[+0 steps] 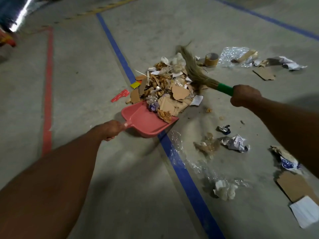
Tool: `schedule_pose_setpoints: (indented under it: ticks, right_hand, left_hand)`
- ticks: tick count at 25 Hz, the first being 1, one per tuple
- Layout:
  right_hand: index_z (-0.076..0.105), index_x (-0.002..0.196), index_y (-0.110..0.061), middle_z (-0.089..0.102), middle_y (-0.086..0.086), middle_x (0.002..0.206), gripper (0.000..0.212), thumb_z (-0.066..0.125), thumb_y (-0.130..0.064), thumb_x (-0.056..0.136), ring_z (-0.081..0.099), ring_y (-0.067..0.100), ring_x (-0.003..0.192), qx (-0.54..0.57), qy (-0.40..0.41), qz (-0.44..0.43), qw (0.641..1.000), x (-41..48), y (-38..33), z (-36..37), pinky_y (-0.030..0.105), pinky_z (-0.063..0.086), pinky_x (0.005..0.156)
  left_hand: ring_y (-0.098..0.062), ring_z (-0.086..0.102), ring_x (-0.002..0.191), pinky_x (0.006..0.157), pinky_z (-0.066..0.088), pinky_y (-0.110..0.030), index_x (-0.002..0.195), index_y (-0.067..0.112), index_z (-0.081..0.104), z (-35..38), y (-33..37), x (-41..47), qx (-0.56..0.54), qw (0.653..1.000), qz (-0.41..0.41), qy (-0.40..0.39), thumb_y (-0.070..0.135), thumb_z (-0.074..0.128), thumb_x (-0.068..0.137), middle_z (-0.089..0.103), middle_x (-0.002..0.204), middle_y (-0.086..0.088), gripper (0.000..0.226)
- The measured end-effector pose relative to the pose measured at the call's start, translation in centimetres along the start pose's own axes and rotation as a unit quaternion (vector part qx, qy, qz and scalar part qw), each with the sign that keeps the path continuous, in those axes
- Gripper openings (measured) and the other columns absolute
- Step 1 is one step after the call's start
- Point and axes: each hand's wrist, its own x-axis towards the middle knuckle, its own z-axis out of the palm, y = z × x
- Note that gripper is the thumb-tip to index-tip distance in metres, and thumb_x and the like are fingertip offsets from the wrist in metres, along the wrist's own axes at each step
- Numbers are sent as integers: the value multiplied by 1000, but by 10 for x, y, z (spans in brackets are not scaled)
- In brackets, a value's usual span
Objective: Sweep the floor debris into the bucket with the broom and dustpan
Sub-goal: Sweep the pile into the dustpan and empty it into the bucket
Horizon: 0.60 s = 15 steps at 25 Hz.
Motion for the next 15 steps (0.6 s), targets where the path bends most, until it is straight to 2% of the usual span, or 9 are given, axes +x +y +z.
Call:
schedule_pose_setpoints:
  ticks: [2,4,6,10,15]
  right_hand:
    - [57,127,-9,58,10,91,38,62,-13,90,61,27,85,-20,-14,-13,1000,9,-5,16,40,56,73]
    - [56,130,-14,59,9,95,41,61,-11,89,60,27,85,-41,-8,-41,998,13,6,28,39,55,70]
    - [51,140,-21,61,10,101,52,59,-7,90,58,25,84,-59,-14,-84,995,16,23,32,37,53,66]
    - [33,156,-30,63,16,119,75,58,-3,91,56,23,81,-96,-36,-130,986,13,68,32,27,42,52]
    - [32,156,-40,66,13,112,82,57,-4,87,57,21,73,-126,4,-153,980,13,108,22,28,41,47]
  left_hand:
    - [-15,38,54,49,32,-26,97,14,60,12,9,12,21,999,16,20,73,47,94,50,72,-6,60]
    - [-24,51,65,57,43,-31,115,11,64,28,12,23,39,997,30,63,76,45,93,58,84,-14,71]
    - [-32,61,75,64,51,-37,120,9,66,38,12,29,37,994,36,98,76,46,93,64,90,-20,75]
    - [-31,59,78,69,47,-38,116,9,68,40,13,23,18,991,36,128,68,50,95,67,97,-21,65]
    - [-28,57,73,63,39,-34,92,11,67,45,9,22,-2,983,48,178,64,51,97,62,78,-10,56]
